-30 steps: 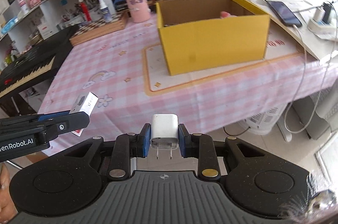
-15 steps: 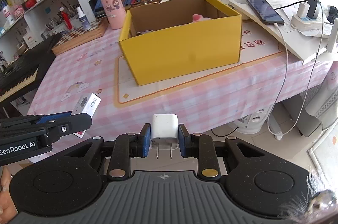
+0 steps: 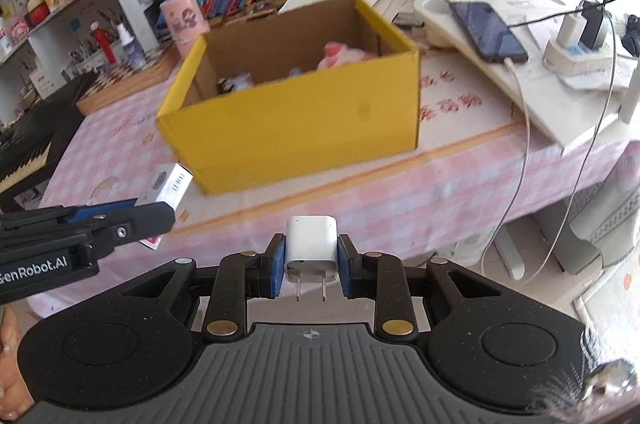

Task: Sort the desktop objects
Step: 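Lift and carry the white box and charger plug over the yellow box, then release the white box from the left tool while the right tool releases the plug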

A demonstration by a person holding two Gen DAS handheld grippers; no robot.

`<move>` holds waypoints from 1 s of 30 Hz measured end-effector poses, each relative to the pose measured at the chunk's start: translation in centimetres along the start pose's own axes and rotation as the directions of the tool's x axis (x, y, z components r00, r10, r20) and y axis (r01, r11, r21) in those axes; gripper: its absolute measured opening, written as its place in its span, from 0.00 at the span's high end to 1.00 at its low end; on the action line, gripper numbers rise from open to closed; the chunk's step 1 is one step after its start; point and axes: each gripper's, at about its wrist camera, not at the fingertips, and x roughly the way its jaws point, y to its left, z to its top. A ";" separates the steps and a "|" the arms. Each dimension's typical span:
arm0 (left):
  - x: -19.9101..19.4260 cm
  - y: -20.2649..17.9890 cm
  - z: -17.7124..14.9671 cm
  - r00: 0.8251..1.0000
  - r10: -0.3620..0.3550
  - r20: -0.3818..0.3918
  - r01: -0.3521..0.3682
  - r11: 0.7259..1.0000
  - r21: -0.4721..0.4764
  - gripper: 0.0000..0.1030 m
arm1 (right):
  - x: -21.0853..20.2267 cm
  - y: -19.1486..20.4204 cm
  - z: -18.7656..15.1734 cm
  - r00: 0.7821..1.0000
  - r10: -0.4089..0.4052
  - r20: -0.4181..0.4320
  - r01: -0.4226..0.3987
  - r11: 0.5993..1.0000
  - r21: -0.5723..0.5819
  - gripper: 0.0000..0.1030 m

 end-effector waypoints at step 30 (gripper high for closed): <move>16.2 0.6 9.5 0.951 0.290 -0.111 -0.295 0.955 -0.033 0.73 | 12.0 -2.4 17.7 0.975 0.217 0.047 -0.201 0.951 -0.235 0.76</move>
